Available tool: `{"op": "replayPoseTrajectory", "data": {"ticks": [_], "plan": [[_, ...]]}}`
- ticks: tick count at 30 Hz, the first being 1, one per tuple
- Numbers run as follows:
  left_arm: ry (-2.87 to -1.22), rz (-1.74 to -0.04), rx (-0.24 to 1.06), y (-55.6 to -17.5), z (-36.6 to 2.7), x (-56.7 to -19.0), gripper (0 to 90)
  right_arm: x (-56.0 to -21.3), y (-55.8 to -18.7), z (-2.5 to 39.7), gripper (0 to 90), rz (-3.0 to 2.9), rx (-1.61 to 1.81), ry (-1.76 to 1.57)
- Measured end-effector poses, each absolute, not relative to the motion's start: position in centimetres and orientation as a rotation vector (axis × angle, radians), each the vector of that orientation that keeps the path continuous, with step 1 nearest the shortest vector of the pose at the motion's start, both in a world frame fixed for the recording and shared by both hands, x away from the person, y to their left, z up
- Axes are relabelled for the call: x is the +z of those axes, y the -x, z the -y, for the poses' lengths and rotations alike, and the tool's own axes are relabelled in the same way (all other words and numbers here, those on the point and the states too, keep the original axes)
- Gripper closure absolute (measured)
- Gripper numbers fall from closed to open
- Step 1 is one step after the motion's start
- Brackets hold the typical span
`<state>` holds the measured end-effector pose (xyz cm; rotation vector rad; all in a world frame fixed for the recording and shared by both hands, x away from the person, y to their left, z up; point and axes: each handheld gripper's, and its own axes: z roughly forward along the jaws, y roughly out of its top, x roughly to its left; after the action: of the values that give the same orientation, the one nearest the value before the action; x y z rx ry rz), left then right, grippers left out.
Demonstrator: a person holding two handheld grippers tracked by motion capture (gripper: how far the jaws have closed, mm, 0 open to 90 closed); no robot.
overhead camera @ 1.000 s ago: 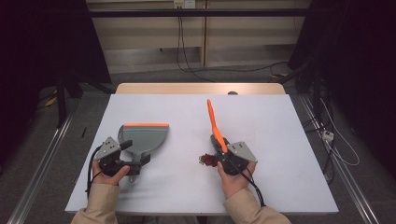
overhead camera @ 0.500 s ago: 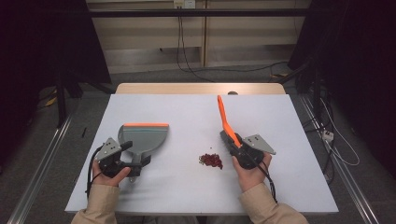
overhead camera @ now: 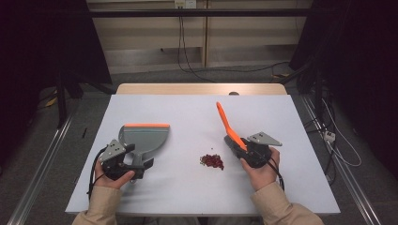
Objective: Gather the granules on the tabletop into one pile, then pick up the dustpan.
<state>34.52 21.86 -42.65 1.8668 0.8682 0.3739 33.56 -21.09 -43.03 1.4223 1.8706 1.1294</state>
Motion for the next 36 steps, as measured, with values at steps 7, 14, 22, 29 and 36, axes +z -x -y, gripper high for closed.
{"op": "replayPoseTrajectory", "data": {"ticks": [7,14,22,29,36], "plan": [[-1.902,-0.9,0.367,-34.1,-22.2,-43.0,4.2,-41.8,-34.5,20.9,64.7,-1.942,1.11,-1.451],[-1.927,-0.966,0.382,-33.8,-22.7,-43.1,4.2,-41.3,-35.5,20.3,69.9,-2.009,1.052,-1.452],[-1.931,-1.037,0.368,-34.0,-23.1,-43.4,4.7,-41.1,-35.8,20.4,71.3,-2.039,1.018,-1.447],[-1.943,-1.08,0.378,-34.0,-23.4,-43.5,5.6,-41.1,-35.8,20.9,71.4,-2.038,1.031,-1.461],[-1.94,-1.145,0.402,-34.0,-23.7,-43.7,10.5,-41.3,-35.8,20.9,71.2,-2.024,1.057,-1.46]]}}
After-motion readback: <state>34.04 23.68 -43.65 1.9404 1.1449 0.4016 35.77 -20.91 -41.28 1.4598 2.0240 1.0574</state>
